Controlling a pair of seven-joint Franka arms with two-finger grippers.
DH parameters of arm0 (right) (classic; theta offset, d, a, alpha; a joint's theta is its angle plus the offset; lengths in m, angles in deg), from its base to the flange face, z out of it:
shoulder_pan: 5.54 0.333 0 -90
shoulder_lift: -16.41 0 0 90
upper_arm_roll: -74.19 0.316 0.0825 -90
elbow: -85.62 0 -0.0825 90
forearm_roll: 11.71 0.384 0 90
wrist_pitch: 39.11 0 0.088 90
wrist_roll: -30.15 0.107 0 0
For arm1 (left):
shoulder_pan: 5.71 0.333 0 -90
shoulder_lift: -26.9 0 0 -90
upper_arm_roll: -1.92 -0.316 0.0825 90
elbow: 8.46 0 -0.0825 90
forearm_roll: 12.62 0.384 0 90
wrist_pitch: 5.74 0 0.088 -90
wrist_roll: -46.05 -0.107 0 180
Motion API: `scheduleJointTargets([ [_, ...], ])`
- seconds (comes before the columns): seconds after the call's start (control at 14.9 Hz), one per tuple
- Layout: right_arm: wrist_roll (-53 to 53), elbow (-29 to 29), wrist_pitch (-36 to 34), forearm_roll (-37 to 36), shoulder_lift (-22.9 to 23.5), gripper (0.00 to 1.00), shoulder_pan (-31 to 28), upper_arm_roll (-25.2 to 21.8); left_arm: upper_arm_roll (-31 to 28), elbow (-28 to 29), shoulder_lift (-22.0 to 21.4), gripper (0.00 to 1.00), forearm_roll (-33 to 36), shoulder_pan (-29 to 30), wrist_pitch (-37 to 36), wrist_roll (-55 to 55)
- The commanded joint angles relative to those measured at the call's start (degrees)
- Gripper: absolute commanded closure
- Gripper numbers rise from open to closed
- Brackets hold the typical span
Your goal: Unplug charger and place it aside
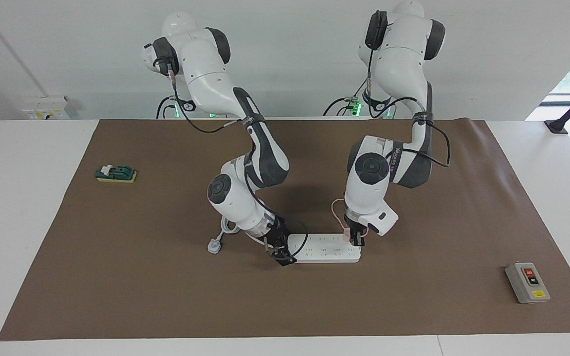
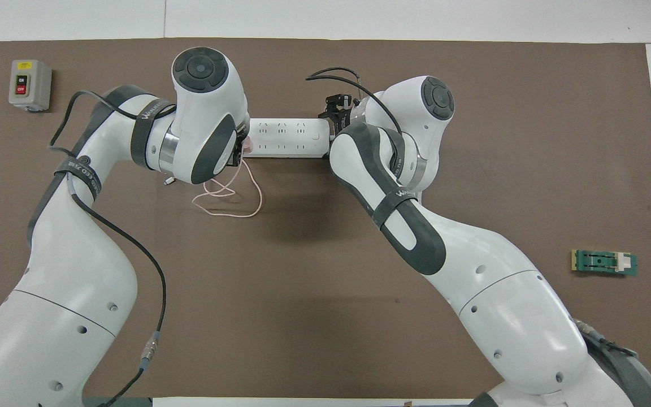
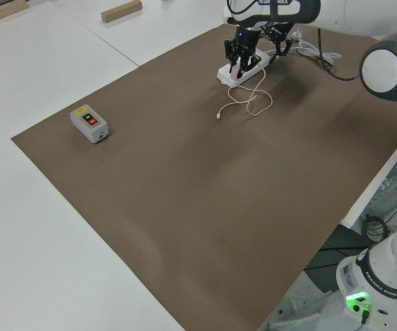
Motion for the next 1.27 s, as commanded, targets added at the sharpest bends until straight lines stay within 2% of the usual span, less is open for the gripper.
scheduleJointTargets([
  [0.0, -0.83, -1.86, 0.64, 1.73, 1.3, 0.64, -0.48, 0.54, -0.94, -1.45, 1.78, 1.0, 1.26, -0.57, 0.99, -0.47],
  [0.07, -0.83, -1.86, 0.9, 2.52, 1.3, 0.84, -0.39, 0.63, -0.94, -1.45, 1.78, 1.0, 1.26, -0.57, 0.99, -0.55],
  [0.13, -0.83, -1.77, 0.99, 3.83, 1.3, 0.99, -0.39, 0.54, -0.94, -1.45, 1.78, 1.0, 1.26, -0.57, 0.99, -0.55],
  [0.54, -0.83, -1.77, 1.08, 4.37, 1.39, 1.0, -0.22, 0.54, -0.94, -2.06, 1.17, 1.0, 1.17, -0.13, -0.76, -2.84],
  [0.94, -0.83, -1.77, 1.08, 4.37, 1.39, 1.0, -0.22, 0.54, -0.85, -6.72, -0.15, 1.0, 0.21, 0.05, -10.24, -5.12],
  [1.21, -0.83, -1.68, 1.17, 4.37, 1.39, 1.0, -0.13, 0.54, -1.03, -6.9, -1.82, 1.0, -0.76, -0.04, -11.05, -7.39],
])
